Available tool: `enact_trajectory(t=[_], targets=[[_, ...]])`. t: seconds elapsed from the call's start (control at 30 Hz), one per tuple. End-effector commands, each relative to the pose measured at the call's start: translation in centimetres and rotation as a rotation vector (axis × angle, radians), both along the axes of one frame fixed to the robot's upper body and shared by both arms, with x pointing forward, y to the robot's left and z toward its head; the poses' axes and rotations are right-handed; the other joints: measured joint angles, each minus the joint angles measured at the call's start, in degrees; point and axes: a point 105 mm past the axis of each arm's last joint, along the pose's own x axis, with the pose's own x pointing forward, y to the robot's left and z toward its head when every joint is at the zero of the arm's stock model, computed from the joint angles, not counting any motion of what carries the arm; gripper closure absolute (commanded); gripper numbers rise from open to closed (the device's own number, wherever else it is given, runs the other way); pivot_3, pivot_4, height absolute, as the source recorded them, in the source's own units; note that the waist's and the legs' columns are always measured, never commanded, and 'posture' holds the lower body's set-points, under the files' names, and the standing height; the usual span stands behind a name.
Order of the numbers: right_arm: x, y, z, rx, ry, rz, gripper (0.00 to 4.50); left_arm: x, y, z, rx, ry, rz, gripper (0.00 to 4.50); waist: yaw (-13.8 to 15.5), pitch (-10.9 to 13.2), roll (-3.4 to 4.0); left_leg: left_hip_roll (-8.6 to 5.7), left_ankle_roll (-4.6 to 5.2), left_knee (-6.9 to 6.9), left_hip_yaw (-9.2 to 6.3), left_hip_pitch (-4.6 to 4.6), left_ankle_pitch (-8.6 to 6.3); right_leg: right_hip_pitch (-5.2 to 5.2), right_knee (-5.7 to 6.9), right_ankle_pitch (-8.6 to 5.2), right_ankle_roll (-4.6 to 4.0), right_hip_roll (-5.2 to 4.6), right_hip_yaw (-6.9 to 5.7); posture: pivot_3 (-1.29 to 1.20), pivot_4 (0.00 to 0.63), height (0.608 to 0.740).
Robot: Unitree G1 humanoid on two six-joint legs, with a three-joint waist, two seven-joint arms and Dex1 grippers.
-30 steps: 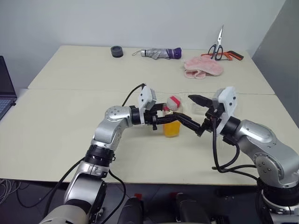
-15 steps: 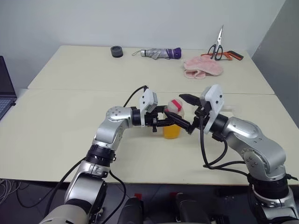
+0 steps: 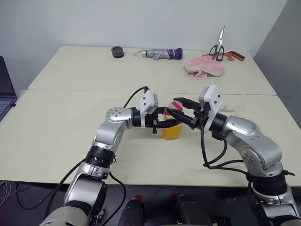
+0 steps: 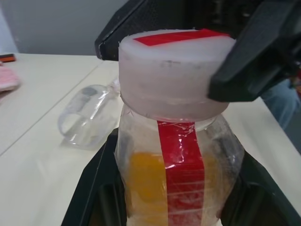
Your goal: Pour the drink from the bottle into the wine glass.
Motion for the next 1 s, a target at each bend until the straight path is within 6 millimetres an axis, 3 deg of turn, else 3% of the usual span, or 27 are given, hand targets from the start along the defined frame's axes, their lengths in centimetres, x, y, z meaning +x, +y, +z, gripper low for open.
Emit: enact_trajectory(t=[0.03, 0.1, 0.2, 0.3, 0.43, 0.47, 0.53, 0.7, 1.0], targets=[[-0.4, -0.1, 0.4, -0.109, -0.046, 0.223, 2.62, -0.9, -0.6, 2.7, -0.022, -0.078, -0.094, 2.61, -0.01, 0.02, 0.0, -0.01, 0.0, -0.02, -0.01, 0.0, 0.0, 0.0, -0.01, 0.0, 0.0, 0.0, -0.02, 0.0, 0.15, 0.74], [0.7, -0.5, 1.1, -0.108, -0.035, 0.215, 2.62, -0.6, -0.4, 2.9, -0.006, -0.093, -0.091, 2.62, -0.04, 0.02, 0.0, 0.03, 0.01, -0.01, -0.03, 0.0, 0.0, 0.0, 0.0, 0.0, -0.01, 0.03, -0.03, 0.0, 0.15, 0.74], [0.6, -0.9, 1.0, -0.112, -0.019, 0.21, 2.62, -0.2, -0.1, 3.1, -0.005, -0.102, -0.068, 2.62, 0.04, 0.02, 0.0, 0.05, 0.01, -0.04, -0.06, -0.02, 0.0, -0.01, -0.01, 0.0, -0.02, 0.02, -0.05, 0.0, 0.15, 0.74], [1.2, -1.7, 1.5, -0.027, -0.058, 0.068, 1.57, 0.0, 0.0, 3.0, -0.014, -0.097, -0.047, 2.63, 0.1, 0.02, 0.0, 0.04, 0.01, -0.04, -0.07, -0.1, -0.01, -0.03, -0.04, 0.0, -0.02, -0.06, -0.06, 0.0, 0.15, 0.74], [-0.1, -2.2, 2.5, 0.089, -0.095, -0.071, 0.15, -0.1, 0.1, 2.7, -0.017, -0.081, -0.041, 2.63, 0.19, 0.02, 0.01, 0.05, 0.01, -0.01, -0.09, -0.18, 0.0, -0.07, -0.02, 0.0, -0.02, -0.17, -0.03, 0.0, 0.15, 0.74], [-0.6, -2.1, 2.6, 0.111, -0.095, -0.103, 0.0, -0.1, 0.1, 2.6, -0.016, -0.079, -0.04, 2.63, 0.19, 0.02, 0.01, 0.05, 0.01, 0.0, -0.08, -0.18, 0.0, -0.08, -0.01, 0.0, -0.01, -0.18, -0.02, 0.0, 0.15, 0.74], [-1.5, -1.7, 2.4, 0.134, -0.085, -0.155, 0.0, 0.0, 0.2, 2.5, -0.015, -0.073, -0.038, 2.63, 0.19, 0.02, 0.01, 0.05, 0.01, 0.0, -0.09, -0.17, 0.0, -0.08, -0.01, -0.01, -0.01, -0.16, -0.02, 0.0, 0.15, 0.74], [-1.4, -0.3, 1.9, 0.151, -0.09, -0.317, 0.0, 0.5, 0.2, 2.3, -0.014, -0.058, -0.035, 2.63, -0.12, 0.02, 0.01, 0.03, 0.0, -0.01, -0.04, -0.07, 0.0, -0.08, 0.05, -0.01, -0.01, -0.03, 0.02, 0.0, 0.15, 0.74], [-0.5, 0.9, 0.7, 0.169, -0.055, -0.376, 0.0, 1.2, 0.0, 2.3, -0.009, -0.055, -0.035, 2.63, 0.05, 0.02, 0.01, -0.02, 0.0, 0.0, -0.05, -0.13, 0.0, -0.08, -0.01, -0.01, -0.01, -0.03, 0.0, 0.0, 0.15, 0.74]])
